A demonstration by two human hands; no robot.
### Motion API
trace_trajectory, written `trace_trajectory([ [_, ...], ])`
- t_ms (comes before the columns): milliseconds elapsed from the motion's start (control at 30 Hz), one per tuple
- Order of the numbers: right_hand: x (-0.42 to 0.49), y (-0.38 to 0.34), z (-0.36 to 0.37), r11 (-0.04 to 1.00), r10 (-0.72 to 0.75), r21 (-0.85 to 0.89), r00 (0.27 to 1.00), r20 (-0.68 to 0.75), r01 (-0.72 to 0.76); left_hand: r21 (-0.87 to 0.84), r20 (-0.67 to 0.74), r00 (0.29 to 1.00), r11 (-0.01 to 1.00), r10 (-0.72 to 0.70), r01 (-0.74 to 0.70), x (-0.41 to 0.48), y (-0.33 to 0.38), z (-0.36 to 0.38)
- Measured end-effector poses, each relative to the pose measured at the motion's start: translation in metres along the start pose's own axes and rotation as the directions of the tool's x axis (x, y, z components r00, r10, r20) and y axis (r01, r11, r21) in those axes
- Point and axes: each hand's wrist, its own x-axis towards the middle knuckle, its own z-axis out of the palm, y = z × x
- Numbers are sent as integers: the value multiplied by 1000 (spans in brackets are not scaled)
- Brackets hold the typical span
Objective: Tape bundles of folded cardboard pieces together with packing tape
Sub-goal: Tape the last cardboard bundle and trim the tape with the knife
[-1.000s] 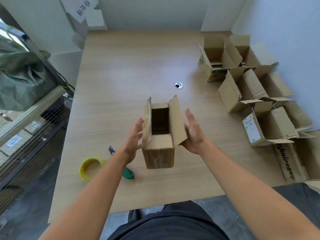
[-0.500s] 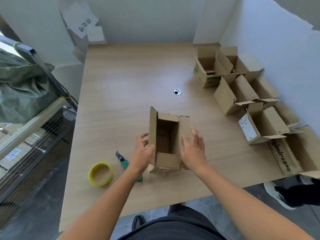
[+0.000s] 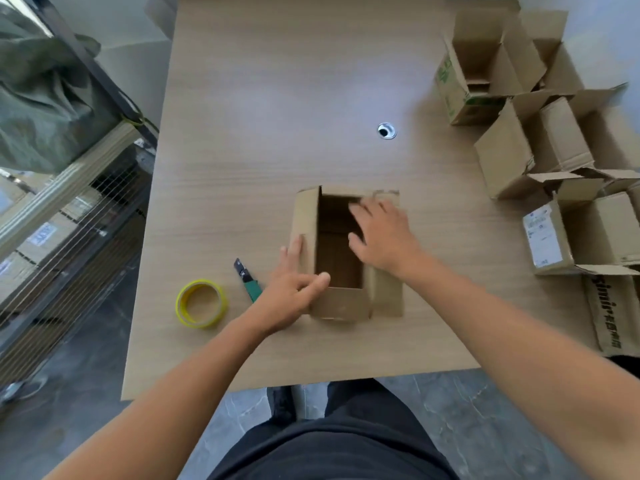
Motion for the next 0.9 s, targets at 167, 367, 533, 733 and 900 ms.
trace_trajectory([
  [167, 39, 24, -6, 999, 28, 37, 988, -150, -23, 163, 121, 992, 986, -44, 23, -5, 1, 7],
  [367, 68, 37, 7, 997, 57, -52, 997, 54, -55, -63, -122, 966, 973, -228, 222, 12, 48, 16],
  [533, 71, 33, 22, 981, 154, 113, 988, 23, -156, 192, 54, 974, 960, -219, 205, 20, 58, 30],
  [733, 70, 27, 30, 926, 208, 324, 978, -8, -195, 4, -17, 981, 981, -195, 195, 11, 42, 51],
  [900, 59, 24, 28, 913, 268, 326, 963, -23, -246, -169, 11, 983, 968, -185, 185, 6, 46, 47],
])
